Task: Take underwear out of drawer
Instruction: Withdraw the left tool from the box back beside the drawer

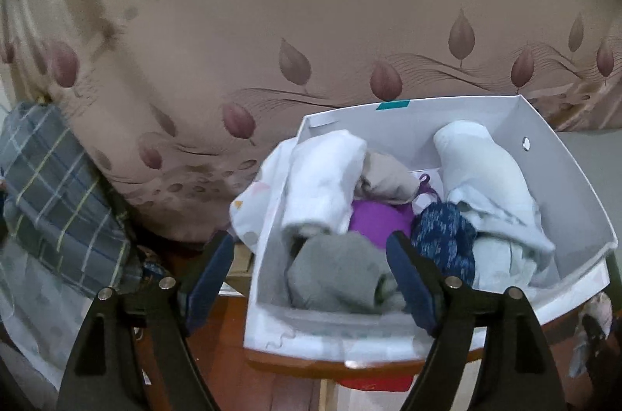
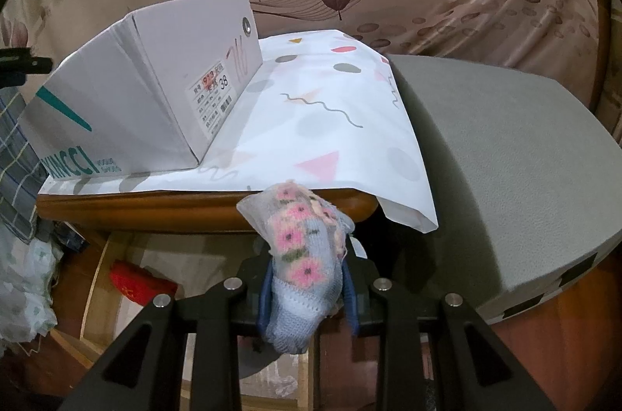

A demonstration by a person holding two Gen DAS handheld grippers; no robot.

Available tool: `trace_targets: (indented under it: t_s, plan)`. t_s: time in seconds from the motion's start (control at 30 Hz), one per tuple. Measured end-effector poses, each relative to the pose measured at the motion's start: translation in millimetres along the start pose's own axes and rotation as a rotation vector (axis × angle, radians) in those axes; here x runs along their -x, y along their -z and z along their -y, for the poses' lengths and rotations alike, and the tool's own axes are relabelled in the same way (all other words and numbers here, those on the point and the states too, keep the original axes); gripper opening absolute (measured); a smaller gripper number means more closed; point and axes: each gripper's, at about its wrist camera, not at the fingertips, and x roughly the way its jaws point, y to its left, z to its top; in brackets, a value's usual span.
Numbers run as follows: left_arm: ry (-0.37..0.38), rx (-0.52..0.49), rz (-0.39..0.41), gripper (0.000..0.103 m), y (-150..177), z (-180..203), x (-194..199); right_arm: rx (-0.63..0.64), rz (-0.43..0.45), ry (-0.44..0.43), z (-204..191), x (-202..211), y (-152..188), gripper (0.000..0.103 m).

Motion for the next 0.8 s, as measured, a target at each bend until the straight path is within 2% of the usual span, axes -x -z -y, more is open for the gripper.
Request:
trace_targets:
  t_s: [0.07, 0.13, 0.3, 0.57, 0.8]
  plan:
    - [-0.062, 0.012, 0.024, 0.079, 17, -2, 9, 0.004, 0.005, 0.006, -1, 1, 0, 0.029]
    - [-0.091, 0.035, 0.05, 0.079, 36, -6, 17, 0.01, 0.008, 0.01, -2, 0, 1, 0.029]
    - [-0.168, 0.134, 0.028, 0.079, 85, -15, 19, 0.023, 0.02, 0.012, -5, 4, 2, 0.029]
    - [-0.184, 0.229, -0.111, 0.079, 150, -19, -15, 0.031, 0.046, 0.004, -7, 17, -4, 0.029]
    - [-0.186, 0.249, -0.16, 0.079, 175, -25, -33, 0.043, 0.051, -0.016, -10, 38, -27, 0.029]
